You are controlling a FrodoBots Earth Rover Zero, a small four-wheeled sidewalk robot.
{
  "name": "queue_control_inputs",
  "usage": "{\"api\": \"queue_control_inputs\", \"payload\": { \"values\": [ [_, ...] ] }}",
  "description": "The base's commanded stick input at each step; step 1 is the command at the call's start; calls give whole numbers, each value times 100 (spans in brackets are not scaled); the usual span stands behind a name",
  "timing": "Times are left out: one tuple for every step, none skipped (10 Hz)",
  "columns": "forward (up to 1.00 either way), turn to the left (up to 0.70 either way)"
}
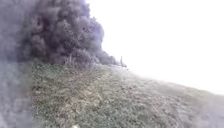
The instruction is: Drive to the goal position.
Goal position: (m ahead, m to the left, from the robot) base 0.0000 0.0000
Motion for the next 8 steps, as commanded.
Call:
{"api": "queue_control_inputs", "payload": {
  "values": [
    [55, -7],
    [60, 0],
    [60, 0],
    [60, 0],
    [60, 0],
    [60, 0],
    [60, 0],
    [60, 0]
  ]
}}
